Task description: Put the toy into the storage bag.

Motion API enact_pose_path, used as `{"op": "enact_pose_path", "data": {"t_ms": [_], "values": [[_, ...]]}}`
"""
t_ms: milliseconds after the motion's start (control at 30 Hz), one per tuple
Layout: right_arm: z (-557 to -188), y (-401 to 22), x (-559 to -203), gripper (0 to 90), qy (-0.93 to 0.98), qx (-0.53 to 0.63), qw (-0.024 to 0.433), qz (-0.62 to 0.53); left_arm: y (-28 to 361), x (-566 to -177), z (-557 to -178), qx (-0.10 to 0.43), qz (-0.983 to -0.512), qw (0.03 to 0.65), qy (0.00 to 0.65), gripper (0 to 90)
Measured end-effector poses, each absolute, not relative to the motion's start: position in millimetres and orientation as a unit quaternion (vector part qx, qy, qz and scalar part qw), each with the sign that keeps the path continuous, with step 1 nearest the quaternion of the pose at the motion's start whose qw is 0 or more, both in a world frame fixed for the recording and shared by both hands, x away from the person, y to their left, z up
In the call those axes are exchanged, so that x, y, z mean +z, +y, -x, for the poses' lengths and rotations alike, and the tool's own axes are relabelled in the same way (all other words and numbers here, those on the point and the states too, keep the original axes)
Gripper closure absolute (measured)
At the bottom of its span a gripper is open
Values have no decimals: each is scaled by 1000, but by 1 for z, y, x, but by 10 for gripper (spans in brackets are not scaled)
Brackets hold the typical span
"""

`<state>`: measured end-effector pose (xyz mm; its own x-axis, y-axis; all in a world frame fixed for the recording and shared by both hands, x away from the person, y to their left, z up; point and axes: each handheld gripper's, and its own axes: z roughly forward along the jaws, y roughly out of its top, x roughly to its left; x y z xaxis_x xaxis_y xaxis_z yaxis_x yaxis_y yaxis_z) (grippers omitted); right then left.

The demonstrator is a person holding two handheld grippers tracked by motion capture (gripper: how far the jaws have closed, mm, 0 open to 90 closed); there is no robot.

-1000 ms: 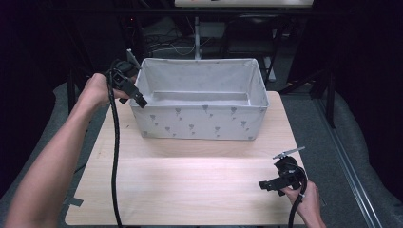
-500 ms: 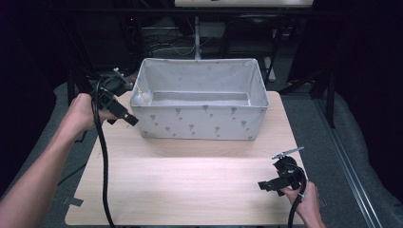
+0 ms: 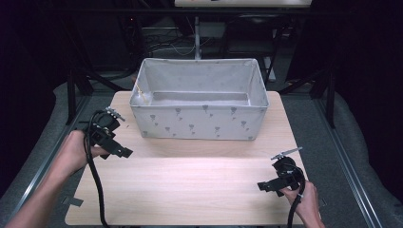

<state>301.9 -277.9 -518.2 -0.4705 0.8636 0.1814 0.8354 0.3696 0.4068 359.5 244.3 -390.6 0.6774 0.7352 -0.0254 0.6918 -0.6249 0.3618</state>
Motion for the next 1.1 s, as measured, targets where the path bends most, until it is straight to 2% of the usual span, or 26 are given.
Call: {"op": "enact_pose_path", "data": {"t_ms": [733, 833, 900, 1100], "values": [[-302, -277, -520, 47, 833, 220, 26, -506, 255, -508, -319, 9, -867, 203, 456, 62], [-303, -276, -521, 47, 835, 218, 24, -505, 255, -515, -316, 18, -867, 207, 452, 86], [-303, -277, -521, 47, 835, 219, 24, -504, 257, -521, -315, 35, -874, 202, 440, 89], [-302, -278, -521, 47, 831, 227, 25, -506, 266, -531, -321, 41, -870, 208, 444, 77]]}}
